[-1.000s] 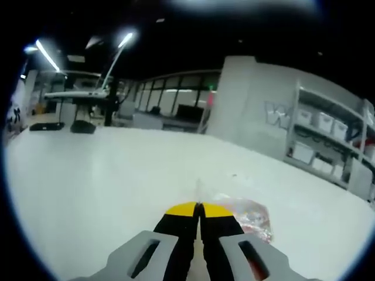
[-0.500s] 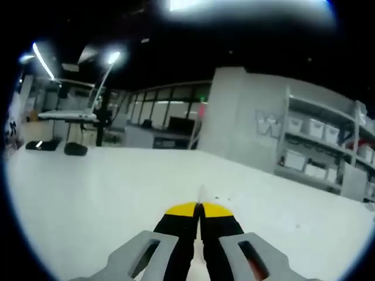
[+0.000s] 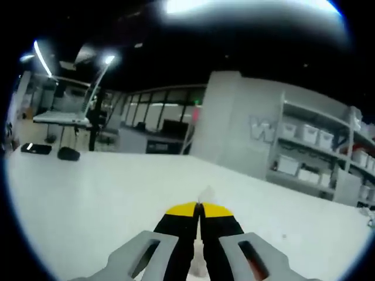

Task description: Open the resealable bag by pulling the two sides of the seal apart until the entire bag opening is separated and visibly accessible.

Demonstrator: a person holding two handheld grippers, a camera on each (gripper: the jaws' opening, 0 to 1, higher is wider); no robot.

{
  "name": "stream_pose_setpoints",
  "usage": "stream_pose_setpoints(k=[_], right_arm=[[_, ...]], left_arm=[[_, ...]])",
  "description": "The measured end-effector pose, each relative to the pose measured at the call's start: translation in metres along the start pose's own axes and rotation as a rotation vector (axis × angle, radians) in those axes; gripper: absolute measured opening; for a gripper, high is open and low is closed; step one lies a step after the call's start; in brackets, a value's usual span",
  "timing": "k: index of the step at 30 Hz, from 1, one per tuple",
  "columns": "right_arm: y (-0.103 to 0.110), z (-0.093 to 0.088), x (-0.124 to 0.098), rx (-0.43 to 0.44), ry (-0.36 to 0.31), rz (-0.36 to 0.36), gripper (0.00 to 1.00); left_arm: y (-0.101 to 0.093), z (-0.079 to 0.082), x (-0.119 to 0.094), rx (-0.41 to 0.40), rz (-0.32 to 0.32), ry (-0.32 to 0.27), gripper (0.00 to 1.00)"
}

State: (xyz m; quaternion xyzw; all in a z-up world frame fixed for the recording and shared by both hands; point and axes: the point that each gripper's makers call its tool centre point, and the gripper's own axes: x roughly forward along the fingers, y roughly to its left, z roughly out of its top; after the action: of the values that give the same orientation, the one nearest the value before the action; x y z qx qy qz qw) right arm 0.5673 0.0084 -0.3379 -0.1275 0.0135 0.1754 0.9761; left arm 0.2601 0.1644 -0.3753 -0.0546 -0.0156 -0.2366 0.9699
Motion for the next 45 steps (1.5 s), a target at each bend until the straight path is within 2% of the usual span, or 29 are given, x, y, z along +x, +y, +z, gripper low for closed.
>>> stream_pose_setpoints(k=[13, 22, 30, 45], right_arm=[[-0.01, 0.015, -0.009, 0.032, -0.048, -0.004, 0.0], [-0.008, 0.018, -0.013, 0.037, -0.055, 0.023, 0.0], [-0.013, 0.019, -0.02, 0.046, -0.061, 0.021, 0.0], [-0.012, 0.029, -0.033, 0.022, -0.078, 0.039, 0.0]], left_arm=[[-0.001, -0.003, 0.0, -0.001, 0.002, 0.005, 0.86], [-0.003, -0.004, 0.0, -0.001, 0.0, 0.01, 0.86], [-0.004, -0.004, -0.001, -0.002, 0.001, 0.009, 0.86], [-0.005, -0.003, -0.002, -0.001, -0.001, 0.006, 0.86]])
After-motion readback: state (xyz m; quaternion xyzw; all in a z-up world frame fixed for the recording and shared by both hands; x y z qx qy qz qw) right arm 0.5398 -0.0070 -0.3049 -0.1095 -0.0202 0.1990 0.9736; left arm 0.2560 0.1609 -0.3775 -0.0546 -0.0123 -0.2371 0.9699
